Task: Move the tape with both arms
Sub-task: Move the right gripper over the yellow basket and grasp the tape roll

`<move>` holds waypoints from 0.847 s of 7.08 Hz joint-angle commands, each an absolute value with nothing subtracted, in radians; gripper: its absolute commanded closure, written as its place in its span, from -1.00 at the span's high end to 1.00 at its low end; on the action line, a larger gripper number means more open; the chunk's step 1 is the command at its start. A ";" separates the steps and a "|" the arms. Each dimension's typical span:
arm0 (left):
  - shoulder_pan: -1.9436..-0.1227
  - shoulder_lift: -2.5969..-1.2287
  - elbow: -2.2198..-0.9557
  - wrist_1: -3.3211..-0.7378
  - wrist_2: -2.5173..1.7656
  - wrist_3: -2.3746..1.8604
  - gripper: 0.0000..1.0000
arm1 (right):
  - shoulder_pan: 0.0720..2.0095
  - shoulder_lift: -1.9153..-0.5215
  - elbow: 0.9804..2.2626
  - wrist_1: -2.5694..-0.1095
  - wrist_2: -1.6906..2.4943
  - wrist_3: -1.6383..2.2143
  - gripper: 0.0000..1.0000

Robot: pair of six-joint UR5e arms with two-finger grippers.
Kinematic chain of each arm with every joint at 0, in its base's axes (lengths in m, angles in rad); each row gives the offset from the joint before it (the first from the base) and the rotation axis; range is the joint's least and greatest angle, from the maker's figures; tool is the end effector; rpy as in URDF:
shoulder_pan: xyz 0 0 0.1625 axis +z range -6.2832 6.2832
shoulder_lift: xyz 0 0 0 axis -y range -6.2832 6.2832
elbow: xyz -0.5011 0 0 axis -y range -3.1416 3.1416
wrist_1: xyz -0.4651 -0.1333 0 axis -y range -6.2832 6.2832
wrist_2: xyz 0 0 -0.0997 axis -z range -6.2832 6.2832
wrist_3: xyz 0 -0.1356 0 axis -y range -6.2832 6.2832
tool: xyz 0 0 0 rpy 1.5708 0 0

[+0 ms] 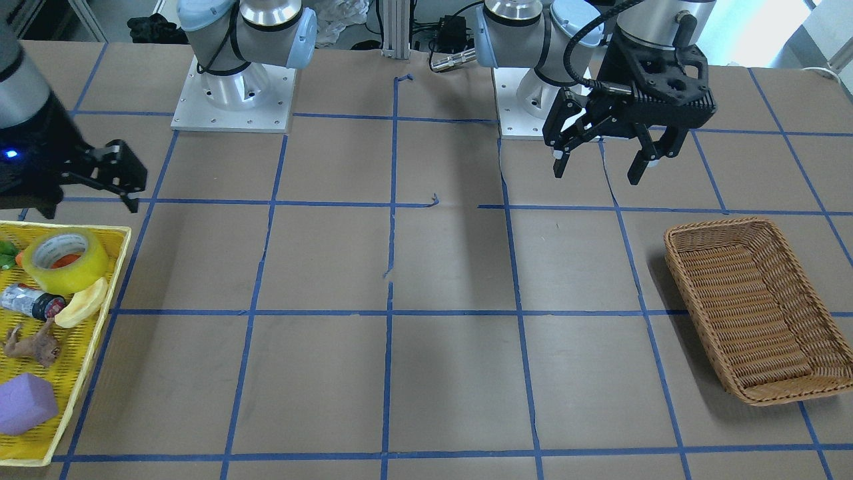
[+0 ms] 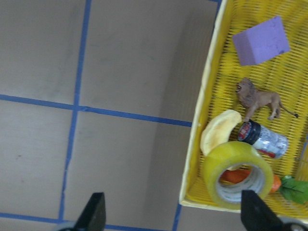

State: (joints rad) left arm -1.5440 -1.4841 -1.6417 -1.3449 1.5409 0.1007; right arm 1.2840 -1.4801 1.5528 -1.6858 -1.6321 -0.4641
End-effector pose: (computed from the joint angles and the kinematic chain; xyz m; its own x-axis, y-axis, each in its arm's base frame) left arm -0.1225 -0.5544 0.5613 -0.9969 0.0780 0.0048 0.0746 0.9676 -0.2411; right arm -0.0540 -0.6248 0.4967 -0.9819 -0.1742 0.0737 -0.1755 0.9844 -0.0104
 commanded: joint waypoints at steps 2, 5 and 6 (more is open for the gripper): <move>-1.542 -1.483 -1.637 -1.344 1.542 0.106 1.00 | 0.971 -1.422 1.652 -1.874 -1.590 -0.809 1.00; -1.542 -1.483 -1.637 -1.344 1.540 0.101 1.00 | 0.899 -1.338 1.791 -2.097 -1.487 -0.948 0.98; -1.542 -1.479 -1.637 -1.344 1.542 0.100 1.00 | 0.885 -1.335 1.846 -2.161 -1.458 -0.977 0.98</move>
State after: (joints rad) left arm -1.5421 -1.4804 -1.6361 -1.3442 1.5413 0.1019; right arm 0.9051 -1.3481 1.7822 -2.0889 -1.4925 -0.9450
